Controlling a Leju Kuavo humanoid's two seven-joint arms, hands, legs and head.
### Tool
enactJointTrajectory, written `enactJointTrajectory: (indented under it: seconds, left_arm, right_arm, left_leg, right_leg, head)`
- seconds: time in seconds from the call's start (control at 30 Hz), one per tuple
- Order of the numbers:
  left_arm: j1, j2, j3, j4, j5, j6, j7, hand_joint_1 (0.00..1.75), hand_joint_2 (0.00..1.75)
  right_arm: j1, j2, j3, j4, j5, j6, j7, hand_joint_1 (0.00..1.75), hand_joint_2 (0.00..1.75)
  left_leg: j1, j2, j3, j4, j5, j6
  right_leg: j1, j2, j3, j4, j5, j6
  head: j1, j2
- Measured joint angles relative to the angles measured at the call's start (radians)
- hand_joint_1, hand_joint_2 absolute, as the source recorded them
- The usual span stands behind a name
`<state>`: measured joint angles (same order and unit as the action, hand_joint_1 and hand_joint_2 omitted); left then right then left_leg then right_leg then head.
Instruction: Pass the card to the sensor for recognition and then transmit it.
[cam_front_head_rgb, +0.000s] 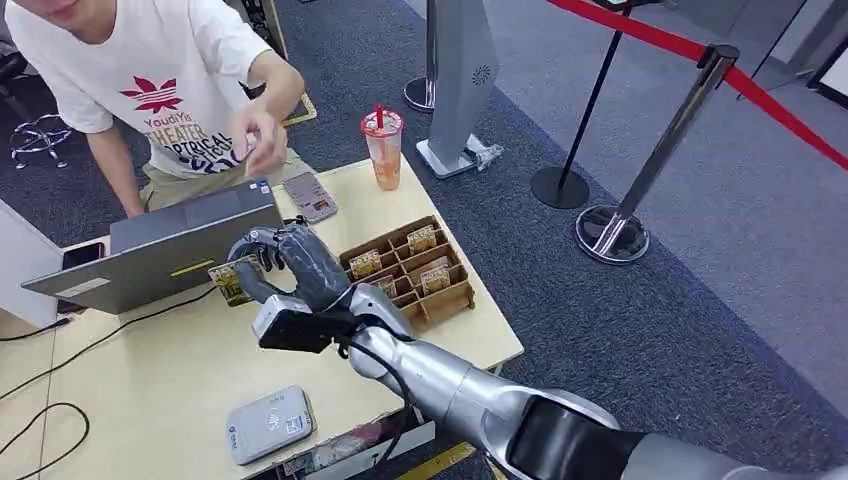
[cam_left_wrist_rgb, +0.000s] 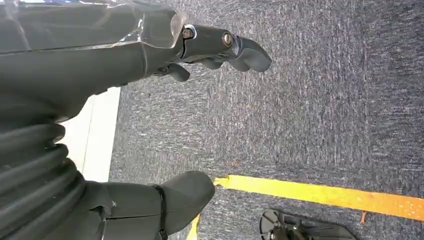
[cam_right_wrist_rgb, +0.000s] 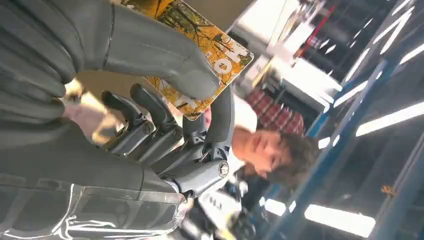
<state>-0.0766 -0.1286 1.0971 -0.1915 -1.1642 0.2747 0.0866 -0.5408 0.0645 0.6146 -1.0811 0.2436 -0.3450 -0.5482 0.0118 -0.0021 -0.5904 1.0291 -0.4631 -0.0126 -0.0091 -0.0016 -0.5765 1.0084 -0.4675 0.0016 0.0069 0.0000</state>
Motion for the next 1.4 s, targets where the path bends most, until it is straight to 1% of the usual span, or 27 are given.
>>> enactJointTrajectory:
  seconds: [0.1,0.23,0.33,0.47,0.57,0.77,0.87,1.17,1.4]
  left_arm:
    - [0.000,0.000,0.000,0.000,-0.001,-0.002,-0.005,0.00,1.75]
    - [0.000,0.000,0.000,0.000,0.000,-0.003,-0.006,0.00,1.75]
    - [0.000,0.000,0.000,0.000,0.004,-0.003,-0.007,0.00,1.75]
    - [0.000,0.000,0.000,0.000,0.006,-0.006,-0.007,0.00,1.75]
    - [0.000,0.000,0.000,0.000,0.006,-0.007,-0.008,0.00,1.75]
    - [0.000,0.001,0.000,0.000,0.006,-0.010,-0.016,0.00,1.75]
    - [0.000,0.002,0.000,0.000,0.004,-0.011,-0.017,0.00,1.75]
    - [0.000,0.001,0.000,0.000,0.002,-0.010,-0.017,0.00,1.75]
    - [0.000,0.001,0.000,0.000,0.002,-0.009,-0.015,0.00,1.75]
  right_arm:
    - [0.010,-0.007,-0.006,-0.022,-0.080,0.091,0.005,1.75,1.75]
    - [0.022,-0.013,-0.016,-0.040,-0.202,0.258,0.026,1.75,1.75]
    - [0.027,-0.016,-0.018,-0.040,-0.276,0.365,0.042,1.75,1.75]
    - [0.031,-0.016,-0.018,-0.026,-0.344,0.484,0.067,1.75,1.75]
    - [0.031,-0.016,-0.014,-0.005,-0.378,0.531,0.079,1.75,1.75]
    - [0.038,-0.017,0.012,0.029,-0.445,0.609,0.103,1.75,1.75]
    - [0.047,-0.017,0.032,0.041,-0.464,0.628,0.111,1.75,1.75]
    - [0.053,-0.017,0.088,0.070,-0.493,0.647,0.142,1.75,1.75]
    - [0.062,-0.015,0.128,0.091,-0.503,0.646,0.165,1.75,1.75]
  left_leg:
    - [0.000,0.000,0.000,0.000,0.000,0.000]
    - [0.000,0.000,0.000,0.000,0.000,0.000]
    - [0.000,0.000,0.000,0.000,0.000,0.000]
    - [0.000,0.000,0.000,0.000,0.000,0.000]
    - [0.000,0.000,0.000,0.000,0.000,0.000]
    - [0.000,0.000,0.000,0.000,0.000,0.000]
    - [0.000,0.000,0.000,0.000,0.000,0.000]
    - [0.000,0.000,0.000,0.000,0.000,0.000]
    - [0.000,0.000,-0.001,0.000,0.000,0.000]
  right_leg:
    - [0.000,0.000,0.000,0.000,0.000,0.000]
    - [0.000,0.000,0.000,0.000,0.000,0.000]
    - [0.000,0.000,0.000,0.000,0.000,0.000]
    - [0.000,0.000,0.000,0.000,0.000,0.000]
    - [0.000,0.000,0.000,0.000,0.000,0.000]
    - [0.000,0.000,0.000,0.000,0.000,0.000]
    - [0.000,0.000,0.000,0.000,0.000,0.000]
    - [0.000,0.000,0.000,0.000,0.000,0.000]
    - [0.000,0.000,0.000,0.000,0.000,0.000]
  head:
    - [0.000,0.000]
    - [0.000,0.000]
    - [0.000,0.000]
    - [0.000,0.000]
    - [0.000,0.000]
    - [0.000,0.000]
    - [0.000,0.000]
    - [0.000,0.000]
    - [0.000,0.000]
